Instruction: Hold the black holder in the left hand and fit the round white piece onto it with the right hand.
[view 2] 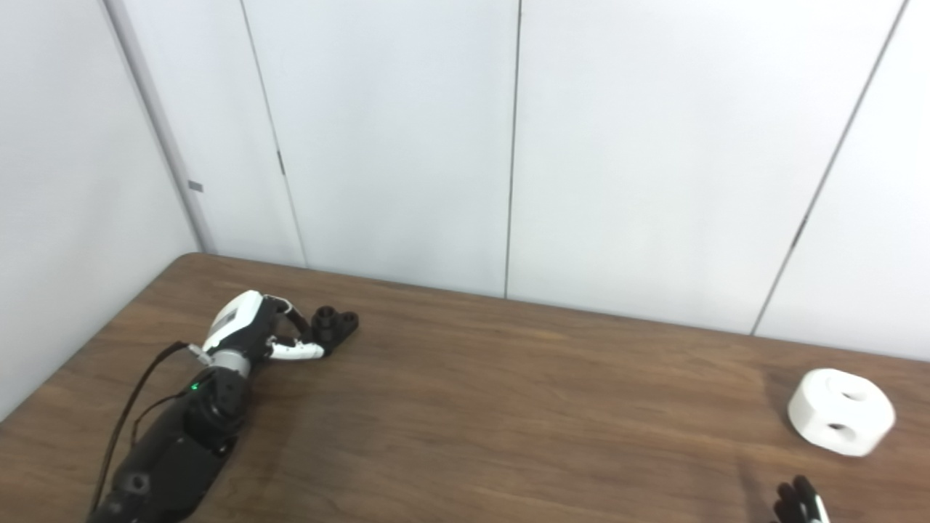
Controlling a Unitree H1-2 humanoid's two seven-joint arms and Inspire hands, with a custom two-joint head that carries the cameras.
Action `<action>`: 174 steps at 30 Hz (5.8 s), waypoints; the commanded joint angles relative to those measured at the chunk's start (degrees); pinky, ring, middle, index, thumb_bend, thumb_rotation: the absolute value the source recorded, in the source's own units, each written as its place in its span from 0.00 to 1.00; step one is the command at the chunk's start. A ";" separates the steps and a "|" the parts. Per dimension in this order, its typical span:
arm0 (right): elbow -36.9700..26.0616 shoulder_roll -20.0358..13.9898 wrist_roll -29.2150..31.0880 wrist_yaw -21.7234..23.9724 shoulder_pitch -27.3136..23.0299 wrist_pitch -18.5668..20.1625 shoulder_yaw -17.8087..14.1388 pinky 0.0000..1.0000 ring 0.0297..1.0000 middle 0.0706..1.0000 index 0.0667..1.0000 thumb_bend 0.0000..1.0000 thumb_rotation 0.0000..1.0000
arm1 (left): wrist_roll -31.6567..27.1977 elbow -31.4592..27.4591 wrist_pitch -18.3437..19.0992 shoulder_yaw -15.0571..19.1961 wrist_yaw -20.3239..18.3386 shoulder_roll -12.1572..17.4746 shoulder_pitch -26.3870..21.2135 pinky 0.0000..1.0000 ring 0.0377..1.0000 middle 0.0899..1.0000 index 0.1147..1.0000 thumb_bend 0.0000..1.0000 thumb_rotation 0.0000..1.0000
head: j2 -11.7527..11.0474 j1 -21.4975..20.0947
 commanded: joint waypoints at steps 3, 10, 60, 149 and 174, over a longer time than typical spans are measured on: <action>1.10 1.15 -0.99 -0.54 0.48 -0.66 0.62 1.00 1.00 0.99 1.00 0.61 1.00 | -1.49 -5.49 0.03 0.45 -2.72 1.60 1.63 0.89 0.94 0.84 0.42 0.52 0.04 | -0.79 -0.89; 1.34 1.93 -1.72 -1.19 -0.48 -0.41 1.32 1.00 1.00 0.98 1.00 0.61 1.00 | -4.76 -14.43 -2.19 -0.40 -9.46 2.57 6.13 0.95 0.97 0.84 0.42 0.52 0.04 | -0.41 -2.36; -9.79 3.26 -7.81 -7.44 -5.30 12.14 6.08 1.00 0.97 0.92 1.00 0.65 0.99 | 16.40 -34.16 -23.02 -21.34 -12.96 -7.71 26.38 0.91 0.88 0.78 0.42 0.52 0.05 | 14.65 -16.15; 27.37 -30.35 -51.66 16.57 -53.21 26.65 19.65 0.96 1.00 0.97 0.81 0.92 0.27 | 13.46 -26.86 -28.79 -14.38 -10.92 -5.51 28.94 0.85 0.83 0.74 0.42 0.52 0.05 | 2.26 -37.56; 27.31 -31.45 -53.14 13.67 -52.64 24.34 20.38 1.00 0.98 0.90 0.71 0.83 0.26 | 14.14 -27.72 -27.64 -14.32 -11.99 -5.92 29.19 0.85 0.82 0.75 0.42 0.52 0.05 | 2.21 -37.81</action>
